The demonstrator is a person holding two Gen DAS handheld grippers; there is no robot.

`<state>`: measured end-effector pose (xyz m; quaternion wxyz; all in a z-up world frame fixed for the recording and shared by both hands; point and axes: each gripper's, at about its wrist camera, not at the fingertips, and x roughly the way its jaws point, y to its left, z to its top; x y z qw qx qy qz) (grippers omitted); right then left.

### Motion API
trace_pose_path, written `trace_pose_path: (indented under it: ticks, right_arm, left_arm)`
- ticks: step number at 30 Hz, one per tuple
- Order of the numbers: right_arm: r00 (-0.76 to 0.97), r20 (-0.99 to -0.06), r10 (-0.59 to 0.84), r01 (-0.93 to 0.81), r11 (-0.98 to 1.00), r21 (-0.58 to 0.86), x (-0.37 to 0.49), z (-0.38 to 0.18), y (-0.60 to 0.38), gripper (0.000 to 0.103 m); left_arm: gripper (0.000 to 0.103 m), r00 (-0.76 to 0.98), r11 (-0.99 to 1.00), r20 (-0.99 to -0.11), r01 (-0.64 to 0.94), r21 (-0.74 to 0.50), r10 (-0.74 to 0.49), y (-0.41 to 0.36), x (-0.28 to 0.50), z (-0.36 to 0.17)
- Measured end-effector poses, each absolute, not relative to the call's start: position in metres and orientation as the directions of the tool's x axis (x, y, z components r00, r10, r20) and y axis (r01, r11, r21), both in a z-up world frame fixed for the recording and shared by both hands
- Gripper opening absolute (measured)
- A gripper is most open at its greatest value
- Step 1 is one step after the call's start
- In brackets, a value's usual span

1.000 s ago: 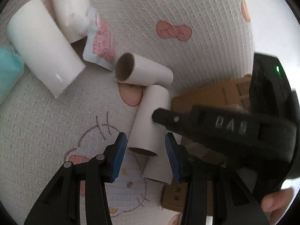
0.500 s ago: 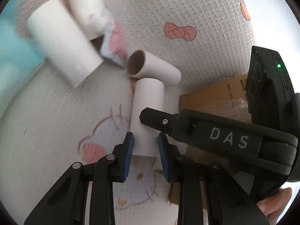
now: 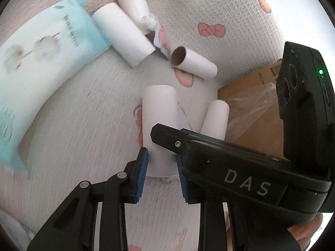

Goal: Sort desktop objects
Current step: 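Position the left gripper around an upright white tube and close it, then lift the held white tube with the left gripper toward the cardboard box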

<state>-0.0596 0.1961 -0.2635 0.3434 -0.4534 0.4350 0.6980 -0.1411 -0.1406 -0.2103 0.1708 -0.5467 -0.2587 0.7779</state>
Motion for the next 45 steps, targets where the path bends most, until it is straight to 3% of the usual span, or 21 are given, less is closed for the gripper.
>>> trace_pose_path:
  ticks: [6,9,17,20,24,35,45]
  right_arm:
    - [-0.401,-0.915,0.053,-0.842,-0.414,0.345,-0.055,-0.26,0.178,0.035]
    - [-0.455,-0.882,0.119,-0.831,-0.413,0.373,-0.046,-0.238,0.175,0.035]
    - [-0.405,-0.86,0.312,-0.849,-0.478,0.226,-0.024,-0.182,0.172,0.035]
    - [-0.348,-0.869,0.352,-0.865,-0.477,0.154,-0.031,-0.19,0.173,0.035]
    - [-0.347,-0.886,0.308,-0.864,-0.472,0.174,-0.036,-0.211,0.175,0.035]
    - [-0.387,-0.908,0.157,-0.83,-0.489,0.269,-0.05,-0.256,0.165,0.035]
    - [-0.452,-0.881,0.144,-0.825,-0.444,0.35,-0.035,-0.274,0.175,0.038]
  left_arm:
    - [0.036,-0.326,-0.772,-0.741,0.05,-0.633,0.587,-0.151,-0.13,-0.21]
    - [0.04,-0.337,-0.747,-0.721,0.071,-0.661,0.606,-0.151,-0.138,-0.212]
    - [0.044,-0.391,-0.66,-0.659,0.154,-0.735,0.643,-0.172,-0.15,-0.219]
    - [0.044,-0.406,-0.605,-0.626,0.199,-0.771,0.666,-0.181,-0.157,-0.226]
    - [0.044,-0.416,-0.54,-0.59,0.243,-0.805,0.692,-0.187,-0.164,-0.236]
    - [0.044,-0.33,-0.589,-0.615,0.187,-0.786,0.716,-0.156,-0.174,-0.244]
    - [0.044,-0.326,-0.636,-0.646,0.153,-0.756,0.69,-0.146,-0.171,-0.244]
